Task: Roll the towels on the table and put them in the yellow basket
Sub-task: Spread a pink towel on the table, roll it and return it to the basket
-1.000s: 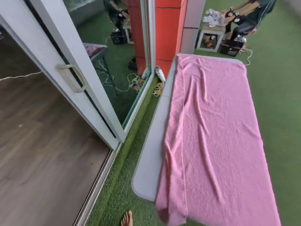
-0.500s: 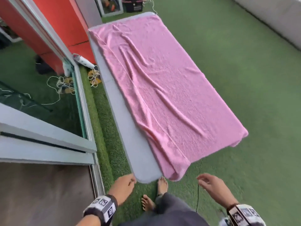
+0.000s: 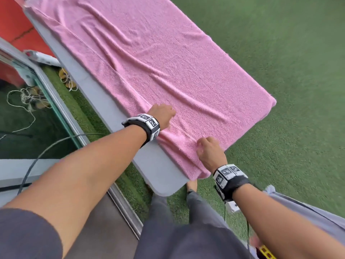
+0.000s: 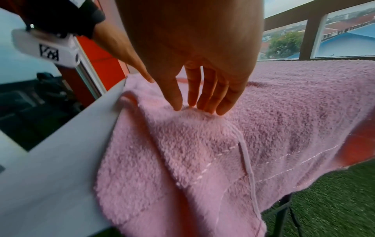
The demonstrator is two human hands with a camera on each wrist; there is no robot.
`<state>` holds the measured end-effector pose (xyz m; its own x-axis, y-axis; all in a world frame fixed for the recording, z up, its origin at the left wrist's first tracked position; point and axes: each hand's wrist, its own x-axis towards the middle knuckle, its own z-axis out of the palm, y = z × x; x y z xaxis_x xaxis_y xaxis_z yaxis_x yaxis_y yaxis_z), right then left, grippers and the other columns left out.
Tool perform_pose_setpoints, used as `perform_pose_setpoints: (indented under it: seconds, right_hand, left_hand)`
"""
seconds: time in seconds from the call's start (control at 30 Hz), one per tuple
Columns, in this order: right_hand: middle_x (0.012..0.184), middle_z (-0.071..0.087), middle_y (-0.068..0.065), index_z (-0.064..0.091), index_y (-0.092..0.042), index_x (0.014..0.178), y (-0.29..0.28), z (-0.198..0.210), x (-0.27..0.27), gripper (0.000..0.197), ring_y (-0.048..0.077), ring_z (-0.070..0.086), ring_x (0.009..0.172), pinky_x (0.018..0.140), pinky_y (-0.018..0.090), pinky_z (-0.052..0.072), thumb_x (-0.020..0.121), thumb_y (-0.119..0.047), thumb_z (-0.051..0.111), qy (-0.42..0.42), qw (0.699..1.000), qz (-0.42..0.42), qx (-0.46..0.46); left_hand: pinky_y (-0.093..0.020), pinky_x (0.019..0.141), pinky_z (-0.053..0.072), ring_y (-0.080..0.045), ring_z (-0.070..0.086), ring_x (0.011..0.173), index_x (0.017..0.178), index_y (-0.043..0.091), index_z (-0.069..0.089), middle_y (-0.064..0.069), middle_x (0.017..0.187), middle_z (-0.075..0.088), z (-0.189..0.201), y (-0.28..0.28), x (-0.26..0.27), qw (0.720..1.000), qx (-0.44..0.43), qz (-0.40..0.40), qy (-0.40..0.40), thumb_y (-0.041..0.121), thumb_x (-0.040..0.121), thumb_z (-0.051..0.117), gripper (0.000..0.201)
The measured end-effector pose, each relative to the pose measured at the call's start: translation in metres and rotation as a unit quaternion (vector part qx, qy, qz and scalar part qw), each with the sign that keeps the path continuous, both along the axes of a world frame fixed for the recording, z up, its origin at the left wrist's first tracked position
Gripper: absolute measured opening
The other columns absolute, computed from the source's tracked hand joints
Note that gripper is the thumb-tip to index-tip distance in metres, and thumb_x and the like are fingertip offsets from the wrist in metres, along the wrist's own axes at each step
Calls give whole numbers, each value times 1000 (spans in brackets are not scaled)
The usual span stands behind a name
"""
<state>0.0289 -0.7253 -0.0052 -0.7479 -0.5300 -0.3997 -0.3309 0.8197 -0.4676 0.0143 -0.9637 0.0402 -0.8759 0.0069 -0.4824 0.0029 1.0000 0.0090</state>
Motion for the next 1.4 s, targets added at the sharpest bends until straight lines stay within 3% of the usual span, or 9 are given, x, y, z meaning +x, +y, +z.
perform_pose_setpoints:
  seconds: [0.2, 0.33, 0.5, 0.63, 0.77, 0.9, 1.07, 1.27, 1.4]
  right_hand:
    - [92, 54, 2, 54, -10, 99, -20, -7, 4, 10, 16, 54, 77, 75, 30, 52, 97, -19, 53, -22, 999, -21, 28]
    - [89, 53, 0, 53, -13, 86, -29, 11, 18, 9, 15, 54, 76, 77, 28, 53, 91, -14, 60, -75, 997, 8, 25]
    - [99, 64, 3, 54, -17, 100, -43, 36, 72, 13, 20, 61, 84, 78, 37, 56, 88, -17, 59, -152, 980, 127, 7]
    - [100, 63, 2, 52, -20, 113, -62, 35, 107, 23, 21, 58, 87, 78, 36, 51, 91, -21, 58, -176, 954, 241, 27]
    - [97, 64, 6, 55, -13, 100, -81, 28, 133, 9, 24, 59, 88, 82, 42, 54, 92, -15, 53, -198, 927, 318, 28]
    - [89, 61, 5, 54, -12, 89, -92, 20, 153, 5, 23, 59, 82, 79, 42, 55, 92, -10, 50, -186, 926, 327, 39]
    - [98, 60, 8, 54, -10, 104, -94, 11, 172, 10, 26, 60, 86, 82, 42, 55, 96, -9, 47, -160, 944, 286, 45]
    - [111, 66, 9, 59, -9, 116, -93, 18, 167, 28, 25, 64, 98, 89, 39, 54, 91, -19, 62, -273, 893, 352, 65]
    - [109, 70, 8, 65, -12, 110, -101, 26, 136, 21, 21, 66, 94, 90, 36, 55, 93, -22, 57, -241, 911, 333, 34]
  left_hand:
    - [-50, 109, 26, -26, 45, 120, 115, 17, 53, -5, 115, 59, -23, -19, 10, 995, -53, -73, -44, 2, 87, 48, 33]
    - [-46, 108, 27, -24, 57, 102, 95, 16, 56, 1, 94, 56, -17, -36, 31, 998, 29, -50, -11, 8, 88, 56, 11]
    - [-41, 100, 25, -20, 56, 91, 95, 19, 62, 8, 87, 54, 7, -64, 87, 996, 68, -17, 59, 2, 85, 54, 22]
    - [-41, 103, 23, -14, 46, 81, 91, 22, 60, 11, 83, 51, 14, -84, 140, 998, 42, 20, 36, 4, 85, 52, 21]
    - [-38, 97, 23, -13, 45, 79, 84, 25, 53, 12, 81, 48, 10, -97, 186, 998, 18, 63, 19, 3, 82, 51, 23]
    - [-36, 96, 23, -11, 38, 77, 84, 23, 53, 11, 82, 50, 1, -102, 212, 995, 2, 96, 28, 0, 82, 47, 24]
    - [-35, 95, 23, -12, 35, 80, 84, 23, 47, 10, 83, 45, -4, -97, 213, 993, -1, 116, 28, -1, 82, 46, 23]
    - [-36, 100, 26, -11, 40, 81, 85, 23, 49, 12, 84, 44, -11, -90, 212, 990, 10, 137, -4, 1, 81, 51, 23]
    - [-34, 101, 24, -9, 37, 85, 93, 25, 54, 15, 88, 43, -8, -90, 214, 985, 22, 169, -2, 8, 83, 55, 20]
